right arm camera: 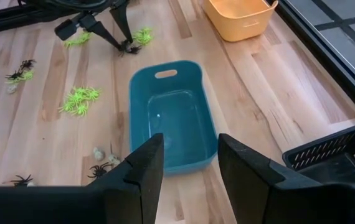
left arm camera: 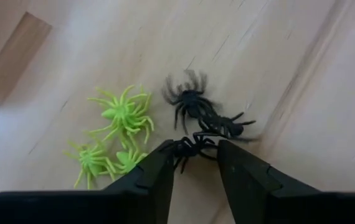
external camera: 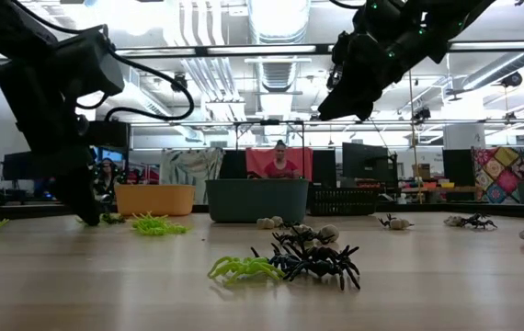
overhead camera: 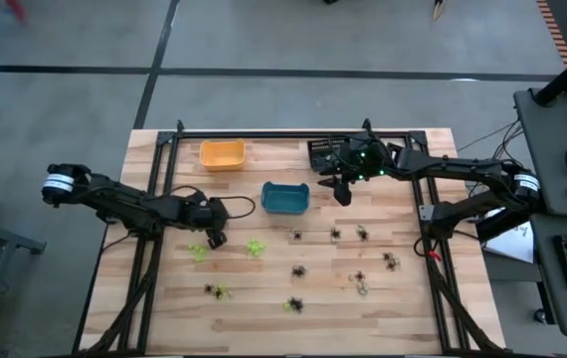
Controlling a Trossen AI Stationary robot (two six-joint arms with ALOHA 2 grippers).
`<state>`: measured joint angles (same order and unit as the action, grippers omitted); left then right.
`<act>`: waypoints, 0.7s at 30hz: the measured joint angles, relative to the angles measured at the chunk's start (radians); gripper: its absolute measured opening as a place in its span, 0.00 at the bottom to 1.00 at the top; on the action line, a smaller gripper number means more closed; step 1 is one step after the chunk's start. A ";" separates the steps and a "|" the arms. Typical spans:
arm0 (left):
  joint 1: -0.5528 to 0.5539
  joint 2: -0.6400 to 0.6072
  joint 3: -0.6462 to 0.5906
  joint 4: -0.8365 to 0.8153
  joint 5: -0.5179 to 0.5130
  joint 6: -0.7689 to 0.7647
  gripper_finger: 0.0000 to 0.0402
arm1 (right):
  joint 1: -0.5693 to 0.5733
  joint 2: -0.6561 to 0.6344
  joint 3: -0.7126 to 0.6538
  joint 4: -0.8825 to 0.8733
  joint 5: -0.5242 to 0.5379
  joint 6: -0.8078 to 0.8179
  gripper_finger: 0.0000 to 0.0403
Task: Sort Halloween decoration
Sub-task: Put the black spider toy into the yellow bin
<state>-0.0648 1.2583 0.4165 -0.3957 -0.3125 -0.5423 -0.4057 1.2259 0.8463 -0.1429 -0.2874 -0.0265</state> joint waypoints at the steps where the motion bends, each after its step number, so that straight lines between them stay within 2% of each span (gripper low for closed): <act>1: 0.000 -0.004 0.000 0.000 0.001 -0.001 0.25 | 0.000 0.000 0.000 0.000 0.000 0.000 0.36; 10: 0.001 -0.038 -0.003 -0.013 0.020 -0.003 0.02 | 0.000 0.000 0.000 0.000 0.000 0.000 0.36; 21: 0.000 -0.087 0.011 -0.041 0.096 -0.011 0.00 | 0.000 0.000 0.000 0.000 0.000 -0.001 0.36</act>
<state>-0.0647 1.1708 0.4273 -0.4366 -0.2162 -0.5528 -0.4057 1.2263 0.8463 -0.1429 -0.2872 -0.0272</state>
